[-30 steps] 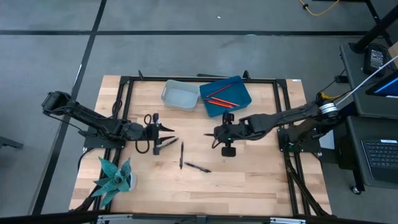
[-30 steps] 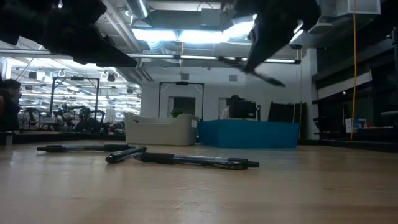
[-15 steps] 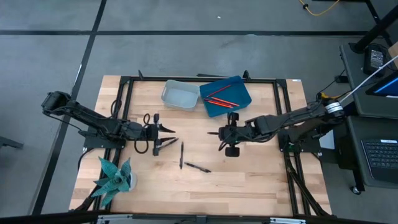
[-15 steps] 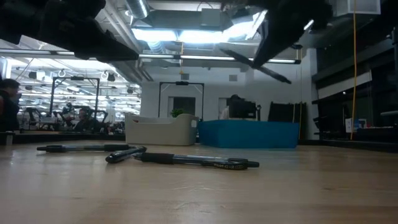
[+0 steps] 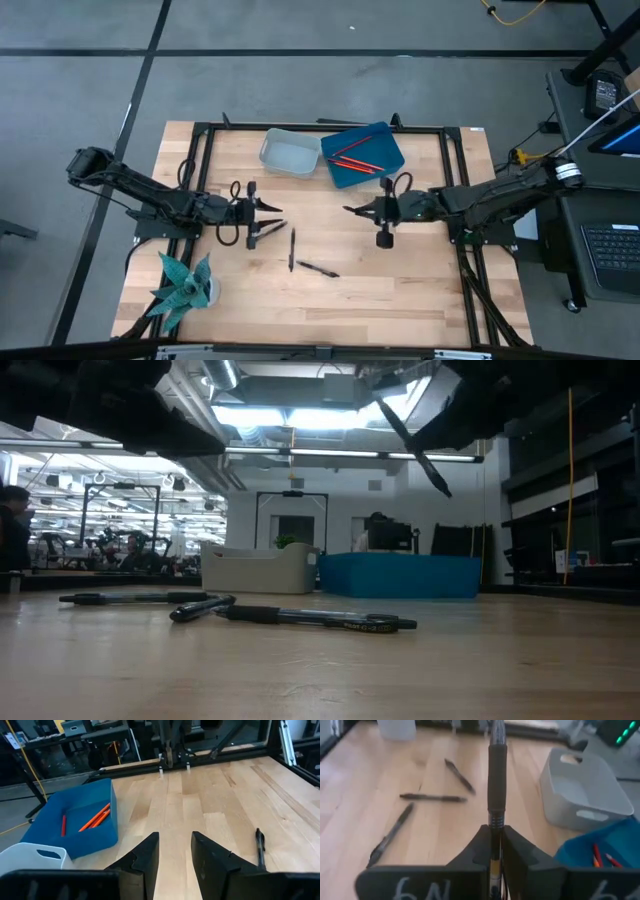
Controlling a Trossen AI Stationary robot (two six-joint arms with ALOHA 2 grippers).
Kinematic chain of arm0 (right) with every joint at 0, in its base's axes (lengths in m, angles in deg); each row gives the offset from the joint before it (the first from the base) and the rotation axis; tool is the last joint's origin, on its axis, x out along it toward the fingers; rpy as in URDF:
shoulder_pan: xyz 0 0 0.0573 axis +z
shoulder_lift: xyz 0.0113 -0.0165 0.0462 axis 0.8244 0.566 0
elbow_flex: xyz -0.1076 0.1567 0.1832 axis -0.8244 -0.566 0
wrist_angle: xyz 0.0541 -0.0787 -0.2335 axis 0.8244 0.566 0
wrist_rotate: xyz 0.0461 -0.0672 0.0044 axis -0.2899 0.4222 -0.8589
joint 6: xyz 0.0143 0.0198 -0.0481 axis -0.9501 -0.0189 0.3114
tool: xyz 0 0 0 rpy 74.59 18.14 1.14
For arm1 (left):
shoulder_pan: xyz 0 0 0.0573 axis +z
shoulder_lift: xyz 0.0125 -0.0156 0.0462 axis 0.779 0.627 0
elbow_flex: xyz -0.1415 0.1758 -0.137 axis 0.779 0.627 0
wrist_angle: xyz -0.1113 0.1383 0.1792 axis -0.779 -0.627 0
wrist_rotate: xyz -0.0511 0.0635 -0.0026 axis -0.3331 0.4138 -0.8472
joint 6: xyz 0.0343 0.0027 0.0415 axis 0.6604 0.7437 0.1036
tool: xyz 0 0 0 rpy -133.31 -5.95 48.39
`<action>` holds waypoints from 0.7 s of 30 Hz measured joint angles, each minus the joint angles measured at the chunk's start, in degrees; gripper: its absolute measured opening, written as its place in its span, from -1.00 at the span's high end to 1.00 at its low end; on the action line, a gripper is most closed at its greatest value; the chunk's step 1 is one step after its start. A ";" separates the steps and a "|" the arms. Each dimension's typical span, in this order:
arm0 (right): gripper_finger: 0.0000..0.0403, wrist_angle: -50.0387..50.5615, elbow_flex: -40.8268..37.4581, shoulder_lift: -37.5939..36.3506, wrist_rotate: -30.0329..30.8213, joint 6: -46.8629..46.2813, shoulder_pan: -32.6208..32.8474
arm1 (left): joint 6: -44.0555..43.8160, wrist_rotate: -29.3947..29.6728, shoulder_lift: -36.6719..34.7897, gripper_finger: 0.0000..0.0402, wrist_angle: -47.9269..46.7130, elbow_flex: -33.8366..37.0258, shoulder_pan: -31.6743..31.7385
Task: Sort pens & pencils
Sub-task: Put the black pen into the gray bin
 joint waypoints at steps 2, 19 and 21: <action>0.86 -5.00 -2.48 -0.49 -0.02 0.81 0.00 | 0.02 0.00 0.14 0.46 1.29 0.00 0.53; 0.86 -33.70 -14.10 0.10 -10.56 5.84 -4.87 | 2.89 -8.88 13.83 0.46 24.95 0.00 8.26; 0.86 -34.33 -13.91 0.76 -11.86 6.06 -5.45 | 2.80 -9.11 15.79 0.46 27.34 0.00 9.13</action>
